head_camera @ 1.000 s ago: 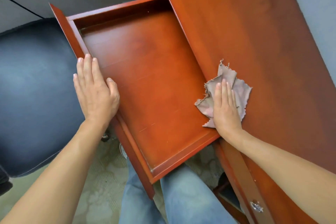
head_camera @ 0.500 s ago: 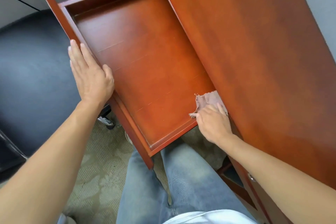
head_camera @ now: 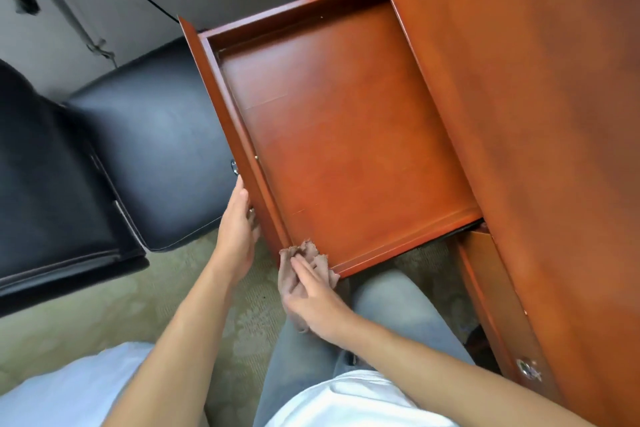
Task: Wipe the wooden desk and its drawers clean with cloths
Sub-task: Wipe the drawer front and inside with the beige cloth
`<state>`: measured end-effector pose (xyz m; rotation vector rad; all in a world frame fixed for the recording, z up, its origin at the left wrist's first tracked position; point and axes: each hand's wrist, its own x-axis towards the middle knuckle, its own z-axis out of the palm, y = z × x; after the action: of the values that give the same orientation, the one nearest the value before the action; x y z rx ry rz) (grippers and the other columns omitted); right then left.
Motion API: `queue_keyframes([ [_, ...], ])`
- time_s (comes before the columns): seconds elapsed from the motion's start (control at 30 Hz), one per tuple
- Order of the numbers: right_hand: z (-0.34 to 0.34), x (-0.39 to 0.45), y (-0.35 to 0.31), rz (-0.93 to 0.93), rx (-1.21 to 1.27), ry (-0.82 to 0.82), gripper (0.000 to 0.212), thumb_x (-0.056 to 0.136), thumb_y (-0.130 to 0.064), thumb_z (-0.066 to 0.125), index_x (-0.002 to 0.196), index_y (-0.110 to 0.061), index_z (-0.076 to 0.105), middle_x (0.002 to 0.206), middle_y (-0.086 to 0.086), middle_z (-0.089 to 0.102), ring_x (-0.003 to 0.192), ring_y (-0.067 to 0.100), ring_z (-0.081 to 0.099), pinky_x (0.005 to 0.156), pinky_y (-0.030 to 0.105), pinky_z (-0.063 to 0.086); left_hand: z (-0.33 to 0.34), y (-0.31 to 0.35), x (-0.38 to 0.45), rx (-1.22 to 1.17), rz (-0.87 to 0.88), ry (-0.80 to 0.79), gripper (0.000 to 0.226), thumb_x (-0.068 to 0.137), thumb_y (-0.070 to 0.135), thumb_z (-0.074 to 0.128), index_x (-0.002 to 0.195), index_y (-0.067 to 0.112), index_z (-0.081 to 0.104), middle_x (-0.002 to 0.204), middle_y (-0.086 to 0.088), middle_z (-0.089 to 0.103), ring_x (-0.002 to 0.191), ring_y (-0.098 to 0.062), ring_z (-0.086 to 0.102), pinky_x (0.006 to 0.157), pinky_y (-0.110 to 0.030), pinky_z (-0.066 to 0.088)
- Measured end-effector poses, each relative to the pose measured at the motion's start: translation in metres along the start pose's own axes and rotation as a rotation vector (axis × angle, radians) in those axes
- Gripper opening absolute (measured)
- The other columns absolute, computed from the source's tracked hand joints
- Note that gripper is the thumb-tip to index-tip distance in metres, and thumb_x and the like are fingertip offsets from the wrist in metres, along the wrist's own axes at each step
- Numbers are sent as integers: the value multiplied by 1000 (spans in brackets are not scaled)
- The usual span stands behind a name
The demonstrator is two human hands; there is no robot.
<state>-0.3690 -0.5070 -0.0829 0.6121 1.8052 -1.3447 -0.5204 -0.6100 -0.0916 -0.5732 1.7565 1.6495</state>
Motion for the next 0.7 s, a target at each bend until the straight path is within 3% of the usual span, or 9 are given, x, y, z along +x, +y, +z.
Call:
queue_keyframes([
  [0.07, 21, 8, -7, -37, -245, 98, 83, 99, -47, 46, 164, -27, -2, 166, -20, -10, 148, 6, -32, 122, 38, -21, -4, 10, -4, -118, -75, -9, 40, 103, 61, 52, 134, 39, 66, 129, 6, 73, 119, -14, 69, 101, -40, 54],
  [0.17, 19, 33, -33, -115, -366, 172, 87, 103, -52, 40, 160, -25, -19, 162, -16, -31, 126, -4, -52, 99, 17, -40, -11, 9, -4, -69, -135, -26, 39, 106, 61, 38, 137, 53, 59, 138, 10, 67, 127, -16, 64, 109, -48, 49],
  [0.2, 18, 47, -44, -154, -353, 194, 86, 104, -53, 38, 159, -25, -22, 162, -14, -33, 128, -4, -50, 100, 16, -39, -15, 8, -5, -54, -151, -16, 40, 108, 60, 33, 141, 56, 55, 143, 10, 63, 131, -17, 60, 111, -50, 47],
  [0.3, 1, 90, -89, -238, -334, 238, 85, 103, -45, 40, 160, -24, -20, 165, -9, -30, 148, 6, -34, 119, 30, -25, -24, -1, -13, -69, -185, -15, 46, 110, 55, 27, 142, 47, 59, 139, 6, 67, 127, -17, 64, 108, -49, 50],
  [0.37, -14, 107, -113, -262, -383, 203, 97, 94, -24, 52, 160, -21, -19, 166, -7, -29, 152, 11, -27, 123, 35, -20, -25, -4, -23, -95, -227, -17, 51, 111, 54, 24, 138, 37, 65, 126, 3, 74, 117, -18, 71, 102, -54, 54],
  [0.43, -21, 108, -114, -292, -406, 172, 106, 89, -21, 58, 159, -24, -23, 166, -7, -30, 152, 12, -28, 124, 40, -17, -28, -6, -26, -143, -266, -7, 55, 110, 58, 25, 136, 32, 67, 126, 0, 74, 116, -21, 72, 101, -57, 55],
  [0.53, -8, 81, -70, -293, -411, 165, 90, 104, -38, 44, 157, -24, -27, 164, -5, -34, 148, 11, -32, 126, 43, -12, -30, 0, -26, -145, -299, -21, 54, 106, 65, 28, 139, 39, 62, 131, 4, 70, 121, -20, 67, 97, -50, 56],
  [0.63, 2, 38, -11, -362, -532, 136, 80, 108, -27, 40, 160, -12, -18, 168, 5, -21, 154, 15, -24, 128, 41, -1, -22, 6, -28, -72, -276, -65, 46, 103, 68, 36, 136, 48, 60, 132, 10, 69, 123, -14, 65, 98, -48, 56],
  [0.7, -16, 27, 12, -386, -576, 34, 78, 103, -12, 49, 163, -14, 0, 170, 2, 0, 158, 17, -5, 128, 38, 9, -12, 11, -32, -35, -267, -78, 38, 100, 69, 45, 127, 51, 66, 125, 18, 72, 117, -6, 66, 100, -47, 55],
])
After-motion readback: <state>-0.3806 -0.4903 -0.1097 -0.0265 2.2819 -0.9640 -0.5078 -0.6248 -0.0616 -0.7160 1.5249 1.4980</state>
